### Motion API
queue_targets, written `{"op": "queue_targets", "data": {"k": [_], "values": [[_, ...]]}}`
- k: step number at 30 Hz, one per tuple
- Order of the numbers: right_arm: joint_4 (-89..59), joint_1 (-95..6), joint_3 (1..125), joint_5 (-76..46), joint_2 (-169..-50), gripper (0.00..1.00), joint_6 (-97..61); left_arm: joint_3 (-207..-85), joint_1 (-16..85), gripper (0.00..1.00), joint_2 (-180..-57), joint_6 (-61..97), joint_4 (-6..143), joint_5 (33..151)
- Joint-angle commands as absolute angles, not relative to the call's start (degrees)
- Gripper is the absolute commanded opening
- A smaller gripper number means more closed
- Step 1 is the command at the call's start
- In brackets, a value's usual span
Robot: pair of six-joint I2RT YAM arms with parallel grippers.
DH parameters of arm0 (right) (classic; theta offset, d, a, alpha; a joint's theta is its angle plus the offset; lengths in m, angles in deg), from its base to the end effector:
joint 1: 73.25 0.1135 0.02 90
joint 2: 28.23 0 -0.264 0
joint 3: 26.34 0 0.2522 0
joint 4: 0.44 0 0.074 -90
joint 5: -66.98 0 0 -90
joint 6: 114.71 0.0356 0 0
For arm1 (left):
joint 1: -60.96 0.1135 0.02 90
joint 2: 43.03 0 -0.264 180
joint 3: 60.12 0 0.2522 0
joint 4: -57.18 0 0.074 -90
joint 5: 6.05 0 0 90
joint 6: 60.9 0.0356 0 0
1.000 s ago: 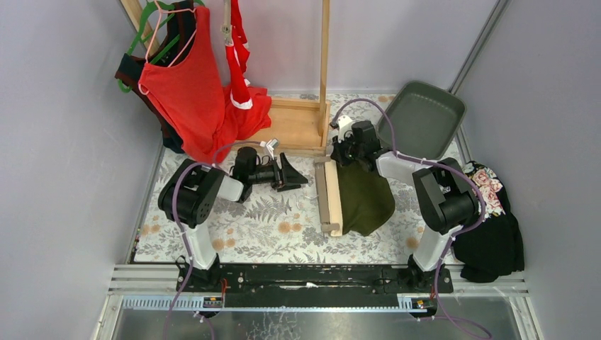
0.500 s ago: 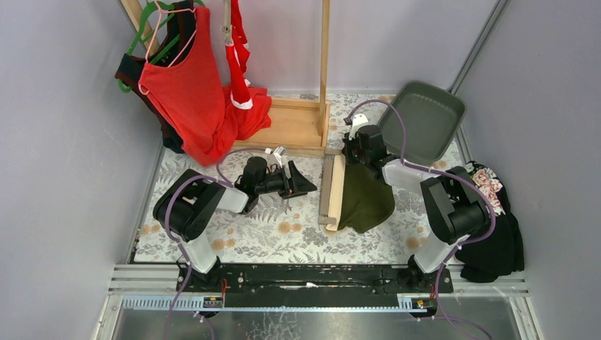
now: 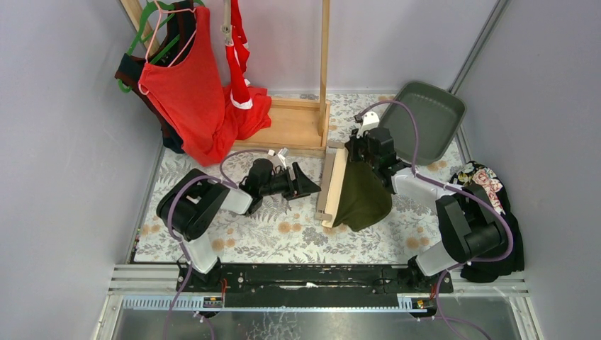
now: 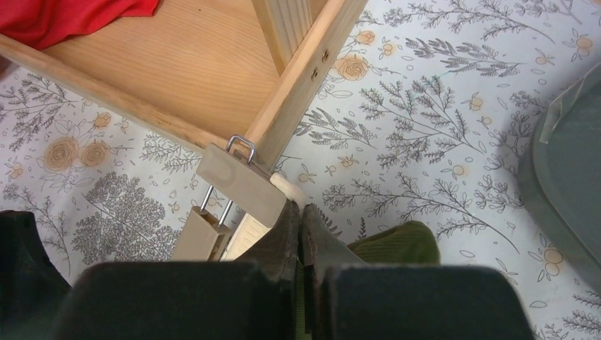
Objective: Clip the underwear to the hanger
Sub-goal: Pick up the hanger at the center of the board.
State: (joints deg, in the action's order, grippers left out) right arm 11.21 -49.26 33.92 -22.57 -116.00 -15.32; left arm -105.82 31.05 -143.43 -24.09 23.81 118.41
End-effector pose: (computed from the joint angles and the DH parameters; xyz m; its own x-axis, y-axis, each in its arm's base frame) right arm 0.3095 0.1380 0.2309 -0.3138 0.0389 -0.9487 -0.3672 0.9164 0.1591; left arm 0.2584 -0.1719 0.1297 -0.8839 -0.2531 -0.3933 0.2676 0.4160 -0.8691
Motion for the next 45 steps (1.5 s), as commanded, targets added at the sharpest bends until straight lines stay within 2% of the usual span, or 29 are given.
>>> {"op": "queue_targets", "data": {"k": [1, 10, 17, 26, 31, 32, 39, 40, 41, 43, 44, 45], "values": [[16.0, -49.4, 32.8, -23.7, -112.9, 0.00, -13.1, -107.5, 29.4, 0.73, -146.0, -25.7, 19.1, 117.1], [17.5, -49.5, 32.9, -26.4, -111.6, 0.00, -10.9, -107.0, 25.1, 0.72, -151.5, -28.7, 9.3, 118.9], [17.4, -49.9, 34.0, -27.3, -111.6, 0.00, -10.5, -103.4, 23.0, 0.65, -153.3, -30.7, -1.5, 117.6], [16.7, -51.4, 33.3, -28.4, -110.0, 0.00, -10.3, -101.7, 22.5, 0.32, -158.5, -34.2, -14.6, 116.9], [15.4, -51.9, 32.8, -28.5, -109.2, 0.00, -10.9, -100.8, 22.4, 0.03, -157.6, -33.5, -14.8, 115.5], [15.3, -52.0, 32.6, -28.5, -109.0, 0.00, -11.1, -100.7, 22.4, 0.00, -156.7, -32.8, -13.5, 115.1], [11.9, -52.3, 31.6, -28.0, -107.4, 0.00, -12.1, -101.0, 22.5, 0.00, -149.4, -26.3, -2.4, 114.2], [11.1, -52.3, 31.5, -27.9, -107.0, 0.01, -12.5, -101.8, 22.5, 0.00, -147.8, -24.6, 1.4, 114.5], [10.4, -52.4, 31.2, -27.9, -106.6, 0.07, -13.0, -102.8, 22.5, 0.00, -146.6, -22.5, 5.5, 114.8], [8.6, -52.5, 30.9, -27.3, -105.3, 0.37, -14.3, -104.8, 22.4, 0.00, -144.0, -17.7, 16.4, 115.0], [7.4, -52.5, 31.2, -27.0, -104.7, 0.46, -15.1, -106.0, 22.4, 0.00, -142.8, -15.0, 21.5, 115.1], [6.2, -52.7, 31.4, -27.1, -104.0, 0.50, -15.6, -107.7, 22.5, 0.00, -141.7, -12.0, 27.5, 115.1]]}}
